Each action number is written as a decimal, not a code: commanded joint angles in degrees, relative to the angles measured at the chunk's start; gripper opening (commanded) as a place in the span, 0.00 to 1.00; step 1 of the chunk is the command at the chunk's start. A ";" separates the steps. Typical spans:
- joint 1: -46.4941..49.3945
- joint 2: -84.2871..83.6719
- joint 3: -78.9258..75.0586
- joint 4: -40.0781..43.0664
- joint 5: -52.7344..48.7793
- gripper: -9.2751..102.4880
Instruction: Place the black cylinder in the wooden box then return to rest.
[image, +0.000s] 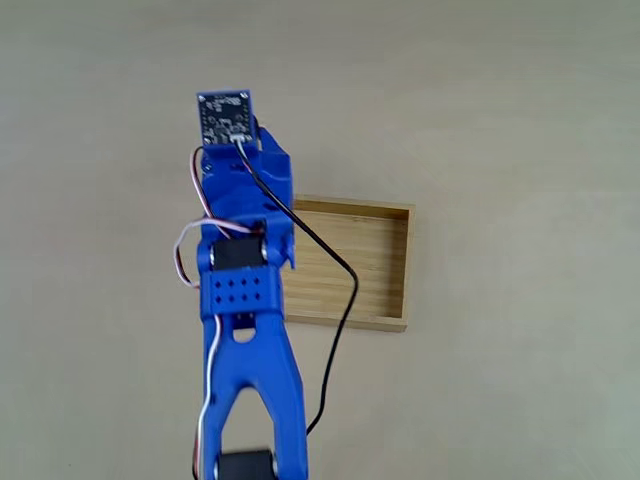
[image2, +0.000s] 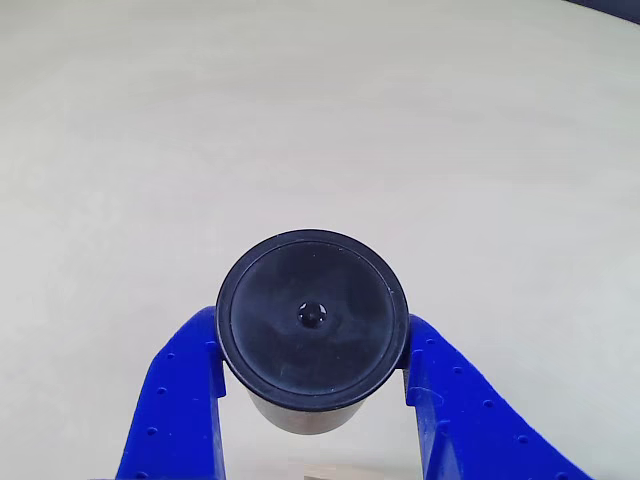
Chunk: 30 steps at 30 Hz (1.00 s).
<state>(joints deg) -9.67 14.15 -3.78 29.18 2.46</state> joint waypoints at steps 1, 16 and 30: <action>2.02 -17.67 4.75 -1.85 1.41 0.23; 9.32 -38.06 33.49 -5.27 2.64 0.23; 10.72 -44.56 49.31 -11.95 2.81 0.23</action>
<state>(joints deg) -0.26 -25.40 45.79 20.30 4.92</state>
